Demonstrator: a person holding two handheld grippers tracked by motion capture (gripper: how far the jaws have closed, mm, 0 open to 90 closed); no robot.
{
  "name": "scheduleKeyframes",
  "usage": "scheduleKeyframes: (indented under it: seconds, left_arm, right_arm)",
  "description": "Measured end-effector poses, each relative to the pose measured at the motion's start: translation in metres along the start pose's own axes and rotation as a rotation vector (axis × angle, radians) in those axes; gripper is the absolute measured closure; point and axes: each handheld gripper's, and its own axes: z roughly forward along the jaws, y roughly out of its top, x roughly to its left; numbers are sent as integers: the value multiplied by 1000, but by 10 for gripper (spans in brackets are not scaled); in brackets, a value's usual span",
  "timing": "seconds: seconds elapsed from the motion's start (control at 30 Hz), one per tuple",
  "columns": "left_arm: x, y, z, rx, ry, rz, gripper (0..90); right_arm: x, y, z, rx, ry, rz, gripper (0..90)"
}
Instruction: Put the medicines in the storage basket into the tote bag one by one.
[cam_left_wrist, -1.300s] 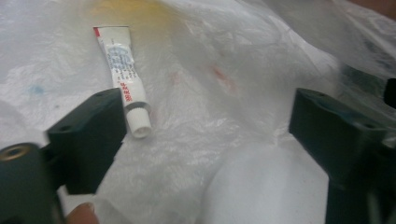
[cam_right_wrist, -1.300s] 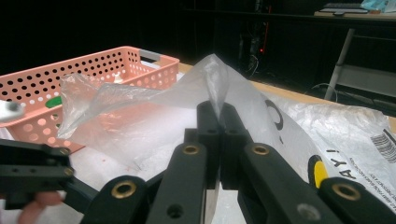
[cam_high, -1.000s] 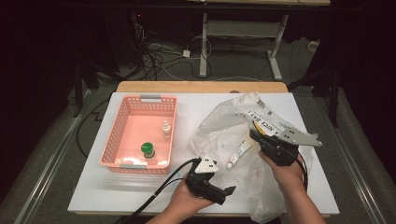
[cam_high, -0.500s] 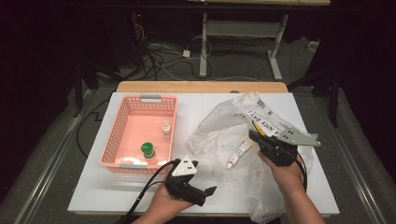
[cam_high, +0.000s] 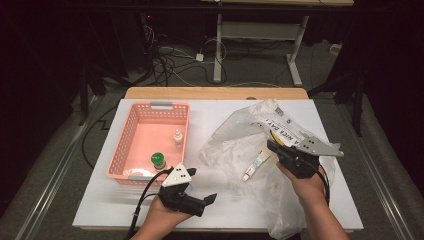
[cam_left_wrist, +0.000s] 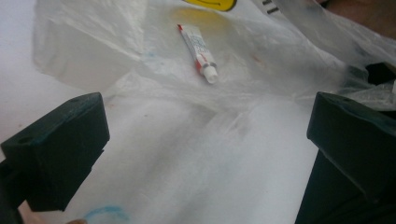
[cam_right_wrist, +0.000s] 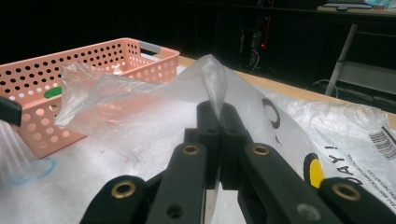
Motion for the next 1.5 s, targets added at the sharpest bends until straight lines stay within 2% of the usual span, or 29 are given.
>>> scheduleKeyframes:
  seconds: [0.1,0.3,0.57,0.87,1.07,1.5]
  left_arm:
    - [5,1,-7,-8,22,-5,0]
    - [19,1,-21,-16,100,-4,0]
    - [45,-3,-39,-30,156,-64,0]
    - [70,-9,-63,-32,261,-106,0]
    - [82,-13,-72,-16,303,-134,0]
    - [103,-23,-88,-29,358,-191,0]
  right_arm:
    - [-1,0,0,3,4,1,900]
    - [-1,0,0,4,8,0,900]
    - [-1,0,-1,-4,9,-1,900]
    - [-3,-1,-1,1,12,6,900]
    - [-4,-1,-1,6,11,9,900]
    - [-4,-1,-1,4,7,10,900]
